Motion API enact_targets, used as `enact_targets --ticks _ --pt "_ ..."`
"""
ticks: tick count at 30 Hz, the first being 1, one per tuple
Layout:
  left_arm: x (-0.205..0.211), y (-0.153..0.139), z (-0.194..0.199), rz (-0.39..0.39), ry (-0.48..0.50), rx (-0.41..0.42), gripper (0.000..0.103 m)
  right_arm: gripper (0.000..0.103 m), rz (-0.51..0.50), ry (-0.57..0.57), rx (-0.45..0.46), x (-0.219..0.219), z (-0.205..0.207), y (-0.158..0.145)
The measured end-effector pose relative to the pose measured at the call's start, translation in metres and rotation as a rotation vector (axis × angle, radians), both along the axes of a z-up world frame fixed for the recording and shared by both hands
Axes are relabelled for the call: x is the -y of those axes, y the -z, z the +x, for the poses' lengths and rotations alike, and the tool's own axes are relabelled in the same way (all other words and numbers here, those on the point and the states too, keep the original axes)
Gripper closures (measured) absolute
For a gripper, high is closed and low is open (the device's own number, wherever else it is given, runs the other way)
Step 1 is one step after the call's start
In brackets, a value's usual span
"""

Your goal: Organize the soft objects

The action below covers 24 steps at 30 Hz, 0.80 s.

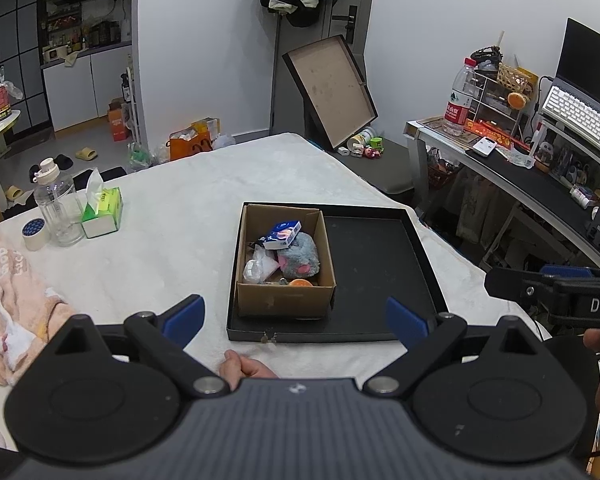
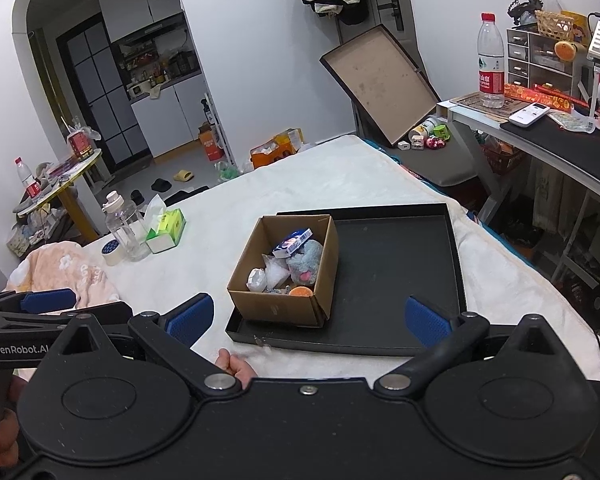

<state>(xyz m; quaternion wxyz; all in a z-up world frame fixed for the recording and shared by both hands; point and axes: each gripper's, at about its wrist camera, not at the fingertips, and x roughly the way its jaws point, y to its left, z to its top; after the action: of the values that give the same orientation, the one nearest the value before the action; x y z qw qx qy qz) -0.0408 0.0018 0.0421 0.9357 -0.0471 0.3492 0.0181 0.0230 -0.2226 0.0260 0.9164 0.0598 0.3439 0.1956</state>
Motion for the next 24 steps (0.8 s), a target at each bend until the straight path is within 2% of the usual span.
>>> enact_targets --ticks 24 --pt "-0.0035 -0.0009 -0.0015 0.007 -0.003 -0.002 0.007 0.000 0.003 0.001 -0.001 -0.0012 -0.0016 0.0020"
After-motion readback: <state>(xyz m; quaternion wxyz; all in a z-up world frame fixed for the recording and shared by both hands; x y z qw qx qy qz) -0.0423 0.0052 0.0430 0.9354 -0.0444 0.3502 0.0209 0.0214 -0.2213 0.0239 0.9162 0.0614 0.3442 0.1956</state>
